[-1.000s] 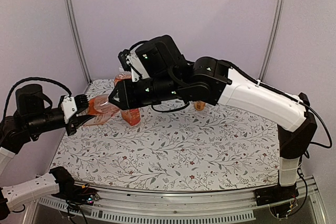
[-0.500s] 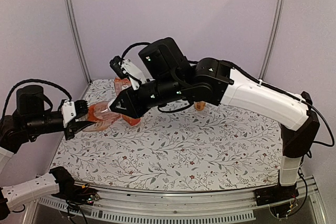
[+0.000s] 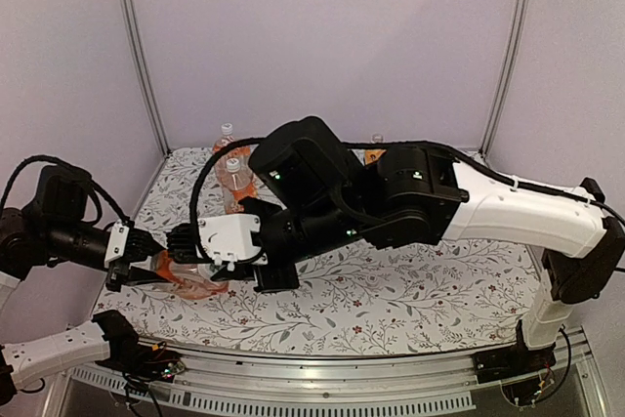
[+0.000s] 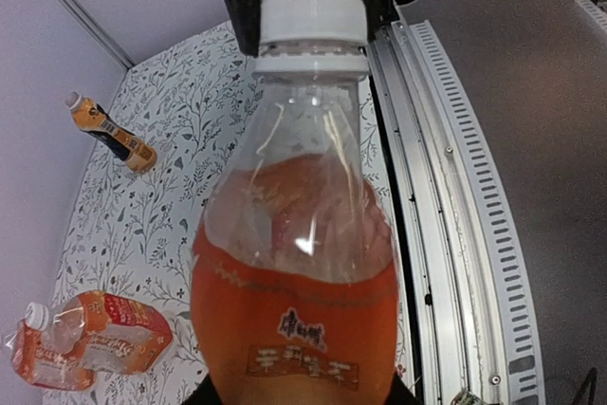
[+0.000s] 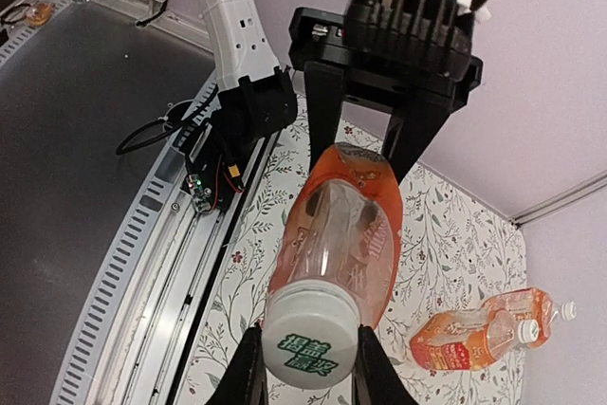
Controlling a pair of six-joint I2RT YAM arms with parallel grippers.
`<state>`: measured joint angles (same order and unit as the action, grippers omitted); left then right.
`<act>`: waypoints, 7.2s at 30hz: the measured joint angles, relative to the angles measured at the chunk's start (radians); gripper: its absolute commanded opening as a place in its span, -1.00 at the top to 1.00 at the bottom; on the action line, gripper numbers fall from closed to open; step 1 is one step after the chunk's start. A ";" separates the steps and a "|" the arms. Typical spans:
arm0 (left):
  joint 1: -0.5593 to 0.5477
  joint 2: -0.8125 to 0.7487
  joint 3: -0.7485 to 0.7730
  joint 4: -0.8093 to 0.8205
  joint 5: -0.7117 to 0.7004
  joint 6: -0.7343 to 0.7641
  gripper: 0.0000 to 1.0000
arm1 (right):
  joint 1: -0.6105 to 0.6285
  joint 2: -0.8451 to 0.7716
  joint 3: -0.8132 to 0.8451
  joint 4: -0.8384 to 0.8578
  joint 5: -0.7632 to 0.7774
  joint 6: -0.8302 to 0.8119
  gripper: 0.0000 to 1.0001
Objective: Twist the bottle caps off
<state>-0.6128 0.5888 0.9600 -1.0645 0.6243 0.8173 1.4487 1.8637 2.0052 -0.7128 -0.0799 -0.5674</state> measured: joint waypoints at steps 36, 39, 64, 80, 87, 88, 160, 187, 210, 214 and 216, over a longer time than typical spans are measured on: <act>-0.002 -0.028 -0.090 0.307 -0.360 -0.153 0.92 | -0.106 0.098 0.209 0.050 0.267 0.965 -0.46; -0.002 -0.029 -0.092 0.312 -0.364 -0.153 0.92 | -0.106 0.127 0.219 0.031 0.264 1.007 -0.26; -0.002 -0.041 -0.098 0.286 -0.342 -0.137 0.94 | -0.123 0.141 0.208 -0.014 0.106 0.892 1.00; -0.003 -0.039 -0.072 -0.001 0.028 0.054 0.94 | 0.102 0.013 -0.030 0.019 0.205 -0.116 1.00; -0.005 -0.039 -0.070 -0.022 0.045 0.091 0.94 | 0.143 0.009 -0.052 0.045 0.325 -0.376 1.00; -0.005 -0.039 -0.069 -0.022 0.044 0.089 0.94 | 0.144 0.009 -0.052 0.045 0.333 -0.394 1.00; 0.013 -0.061 -0.097 0.315 -0.021 -0.449 -0.86 | -0.137 -0.025 -0.113 0.341 -0.141 0.546 1.00; 0.375 -0.378 -0.528 0.651 -0.525 -0.969 -0.99 | -0.761 -0.439 -0.595 0.056 0.730 0.926 1.00; 0.450 -0.409 -0.565 0.687 -0.579 -0.986 -0.99 | -0.893 -0.007 -0.519 0.324 0.710 1.098 0.98; 0.450 -0.409 -0.565 0.688 -0.575 -0.986 -0.99 | -0.893 0.004 -0.516 0.338 0.724 1.108 0.09; 0.450 -0.409 -0.565 0.688 -0.571 -0.986 -0.99 | -0.893 0.008 -0.512 0.341 0.723 1.116 -0.11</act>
<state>-0.1631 0.1802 0.3950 -0.3763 0.0532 -0.1688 0.5560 1.8713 1.4937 -0.3721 0.6426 0.5488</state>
